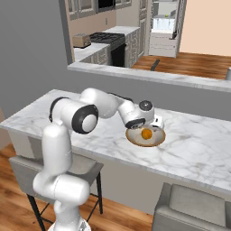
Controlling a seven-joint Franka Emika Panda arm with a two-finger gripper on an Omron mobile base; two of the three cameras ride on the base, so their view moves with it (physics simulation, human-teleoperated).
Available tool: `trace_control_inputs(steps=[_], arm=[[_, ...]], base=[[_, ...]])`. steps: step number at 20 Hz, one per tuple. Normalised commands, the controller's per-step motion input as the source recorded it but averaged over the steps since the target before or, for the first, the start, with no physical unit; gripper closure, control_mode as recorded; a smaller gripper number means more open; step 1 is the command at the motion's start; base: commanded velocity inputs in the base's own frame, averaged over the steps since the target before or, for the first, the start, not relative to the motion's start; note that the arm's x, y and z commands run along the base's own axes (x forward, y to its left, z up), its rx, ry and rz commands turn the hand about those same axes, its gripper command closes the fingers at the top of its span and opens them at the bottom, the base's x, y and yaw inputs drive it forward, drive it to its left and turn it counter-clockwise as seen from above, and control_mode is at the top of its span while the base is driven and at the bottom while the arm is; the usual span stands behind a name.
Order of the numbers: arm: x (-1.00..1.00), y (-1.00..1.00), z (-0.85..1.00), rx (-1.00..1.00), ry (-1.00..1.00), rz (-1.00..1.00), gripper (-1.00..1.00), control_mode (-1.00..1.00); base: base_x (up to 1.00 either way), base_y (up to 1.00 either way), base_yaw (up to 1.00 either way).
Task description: Retrieve the orange and pear from the fridge and place them into the bowl on the dining table.
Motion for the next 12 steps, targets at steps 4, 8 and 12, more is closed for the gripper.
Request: trace_control_inputs(steps=[4,8,12], arm=[[-0.15,-0.07,0.17,0.00,0.00,-0.09,-1.00,-1.00],[-0.39,0.00,0.74,0.00,-0.03,-0.11,-1.00,-1.00],[-0.48,0.03,1.00,-0.05,-0.23,-0.06,-1.00,-1.00]], base=[[0.00,0.00,0.00],[0.00,0.00,0.00],[0.00,0.00,0.00]])
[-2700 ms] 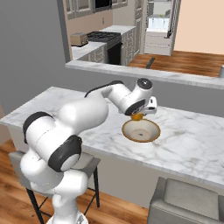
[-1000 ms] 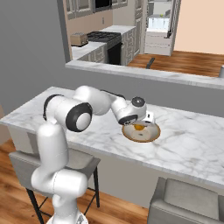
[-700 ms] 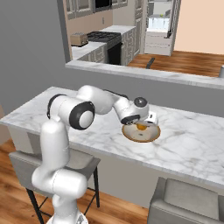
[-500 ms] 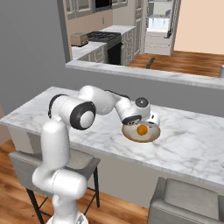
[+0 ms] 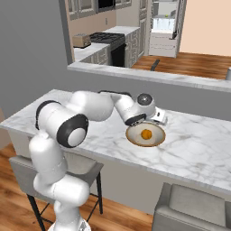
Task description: Retrieve the orange and pear from the fridge and place them into the bowl on the dining table.
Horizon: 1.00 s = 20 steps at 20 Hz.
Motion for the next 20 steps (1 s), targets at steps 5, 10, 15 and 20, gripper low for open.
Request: trace_control_inputs(steps=[5,10,15,20], arm=[[-0.62,0.20,1.00,-0.13,-0.17,-0.06,-1.00,-1.00],[-0.85,0.58,1.00,-0.20,-0.13,0.00,-1.00,-1.00],[-0.82,0.92,1.00,-0.27,-0.06,0.00,-1.00,-1.00],[-0.37,1.00,1.00,-0.33,-0.07,0.01,-1.00,-1.00]], base=[[0.00,0.00,0.00],[0.00,0.00,0.00],[0.00,0.00,0.00],[0.00,0.00,0.00]])
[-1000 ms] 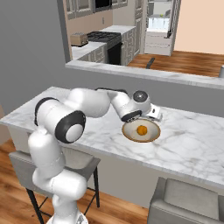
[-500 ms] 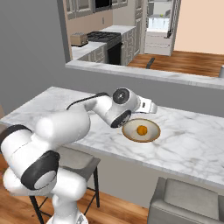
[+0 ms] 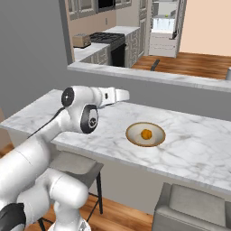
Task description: Retrieve the orange and pear from the fridge and place them into the bowl on the dining table.
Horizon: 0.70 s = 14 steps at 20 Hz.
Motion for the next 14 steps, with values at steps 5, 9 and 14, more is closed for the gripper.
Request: trace_control_inputs(steps=[5,9,14], arm=[[-0.21,1.00,1.00,-0.34,-0.08,0.01,-1.00,-1.00],[-0.19,0.91,1.00,-0.21,-0.08,-0.02,-1.00,-1.00],[0.00,0.58,0.77,-0.01,0.02,-0.02,-1.00,-1.00]], base=[[0.00,0.00,0.00],[0.00,0.00,0.00],[0.00,0.00,0.00]])
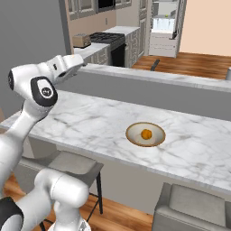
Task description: Retrieve the orange and pear from the fridge and place them into the bowl on the dining table.
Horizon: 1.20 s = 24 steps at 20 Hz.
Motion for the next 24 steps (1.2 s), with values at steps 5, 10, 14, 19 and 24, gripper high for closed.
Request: trace_control_inputs(steps=[5,10,14,19,24], arm=[[0.00,0.52,0.42,0.07,0.18,0.00,-1.00,-1.00],[-0.18,0.27,0.07,0.36,0.12,0.00,-1.00,-1.00],[-0.69,0.01,-0.18,0.50,-0.04,0.00,-1.00,-1.00],[-0.99,0.00,-0.29,0.50,-0.17,0.02,-1.00,-1.00],[-0.86,0.00,-0.48,0.50,-0.18,0.06,-1.00,-1.00]], base=[[0.00,0.00,0.00],[0.00,0.00,0.00],[0.00,0.00,0.00],[0.00,0.00,0.00],[0.00,0.00,0.00]])
